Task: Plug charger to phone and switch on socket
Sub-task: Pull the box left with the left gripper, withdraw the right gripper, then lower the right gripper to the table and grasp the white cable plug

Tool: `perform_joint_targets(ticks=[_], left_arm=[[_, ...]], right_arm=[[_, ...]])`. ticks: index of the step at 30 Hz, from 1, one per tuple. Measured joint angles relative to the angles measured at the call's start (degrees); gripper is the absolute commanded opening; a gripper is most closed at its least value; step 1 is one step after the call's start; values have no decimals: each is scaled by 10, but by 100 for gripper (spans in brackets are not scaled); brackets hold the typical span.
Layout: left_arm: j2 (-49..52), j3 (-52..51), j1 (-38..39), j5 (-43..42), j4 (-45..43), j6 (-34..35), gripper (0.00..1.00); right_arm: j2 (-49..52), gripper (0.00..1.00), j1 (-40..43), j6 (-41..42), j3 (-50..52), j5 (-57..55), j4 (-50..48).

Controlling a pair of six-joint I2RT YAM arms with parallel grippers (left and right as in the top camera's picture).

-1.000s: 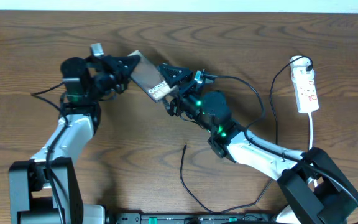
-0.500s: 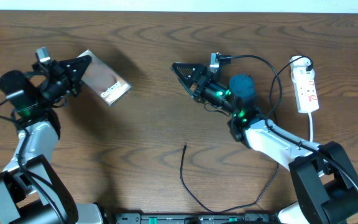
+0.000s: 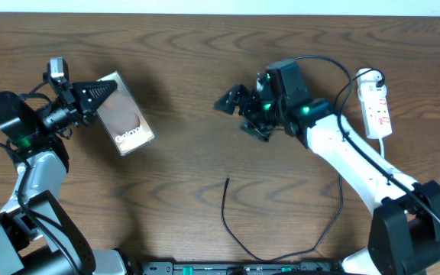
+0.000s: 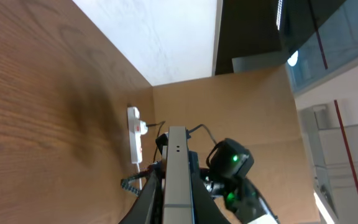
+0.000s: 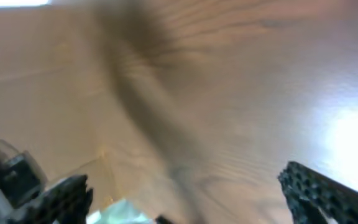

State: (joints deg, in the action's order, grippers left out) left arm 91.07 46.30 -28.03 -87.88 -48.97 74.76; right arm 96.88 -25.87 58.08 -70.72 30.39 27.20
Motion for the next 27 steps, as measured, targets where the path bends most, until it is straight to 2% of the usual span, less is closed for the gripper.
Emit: perform_joint_targets(ticks=[3,10,16,22,27], left_arm=[[0,0,0,-6,0,0,7],[0,0,0,-8,0,0,7],[0,0,0,-7,0,0,8],[0,0,0,-5,0,0,8],[0,0,0,-5,0,0,7]], right_arm=[[0,99,-7,-27,-18,-27,50],[0,99,-41,-40,-20,-40,69],[0,87,-79,-31,-21,-59,90],[6,82,-120,9,-23,-84,161],[53,74,-153,39,-26,-99,197]])
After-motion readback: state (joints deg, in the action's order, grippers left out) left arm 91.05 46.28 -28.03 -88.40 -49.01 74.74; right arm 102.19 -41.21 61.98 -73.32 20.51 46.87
